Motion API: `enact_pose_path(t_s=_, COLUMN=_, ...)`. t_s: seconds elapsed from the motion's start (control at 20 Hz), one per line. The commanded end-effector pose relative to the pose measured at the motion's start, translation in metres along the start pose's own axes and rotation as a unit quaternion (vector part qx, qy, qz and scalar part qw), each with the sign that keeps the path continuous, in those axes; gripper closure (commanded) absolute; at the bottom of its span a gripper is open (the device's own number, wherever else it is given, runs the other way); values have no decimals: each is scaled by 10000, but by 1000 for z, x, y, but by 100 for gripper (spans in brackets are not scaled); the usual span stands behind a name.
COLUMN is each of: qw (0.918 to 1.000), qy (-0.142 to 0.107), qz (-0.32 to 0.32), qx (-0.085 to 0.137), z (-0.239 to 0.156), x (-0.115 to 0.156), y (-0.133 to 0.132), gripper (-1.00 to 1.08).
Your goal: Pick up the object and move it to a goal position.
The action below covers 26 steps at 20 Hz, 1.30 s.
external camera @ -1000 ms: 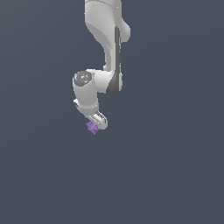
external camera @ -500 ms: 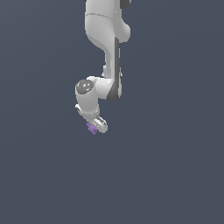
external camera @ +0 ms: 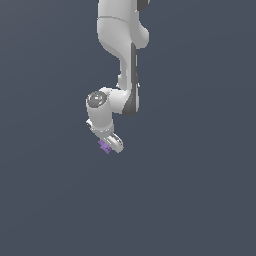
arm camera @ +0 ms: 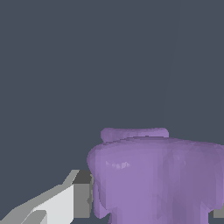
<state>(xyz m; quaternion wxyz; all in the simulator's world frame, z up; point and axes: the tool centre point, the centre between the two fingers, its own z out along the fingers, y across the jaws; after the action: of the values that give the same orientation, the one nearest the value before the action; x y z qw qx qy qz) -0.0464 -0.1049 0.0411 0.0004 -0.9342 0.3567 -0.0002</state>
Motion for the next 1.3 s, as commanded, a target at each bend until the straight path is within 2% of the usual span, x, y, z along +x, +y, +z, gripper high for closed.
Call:
enact_pose_path(t_s=0.0, qw=10000, qy=-1, qz=4, qx=-4, z=1, x=0, y=1, gripper=108)
enact_pose_path(t_s=0.3, qw=10000, qy=0, qz=-1, qx=0, z=-8, x=3, y=2, gripper=108)
enact_pose_path(t_s=0.6, qw=10000, qy=-1, qz=3, qx=0, z=-37, x=12, y=8, gripper=108)
enact_pose_path(t_s=1.25, qw=10000, qy=0, qz=8, qx=-4, z=-159, x=54, y=32, gripper=108)
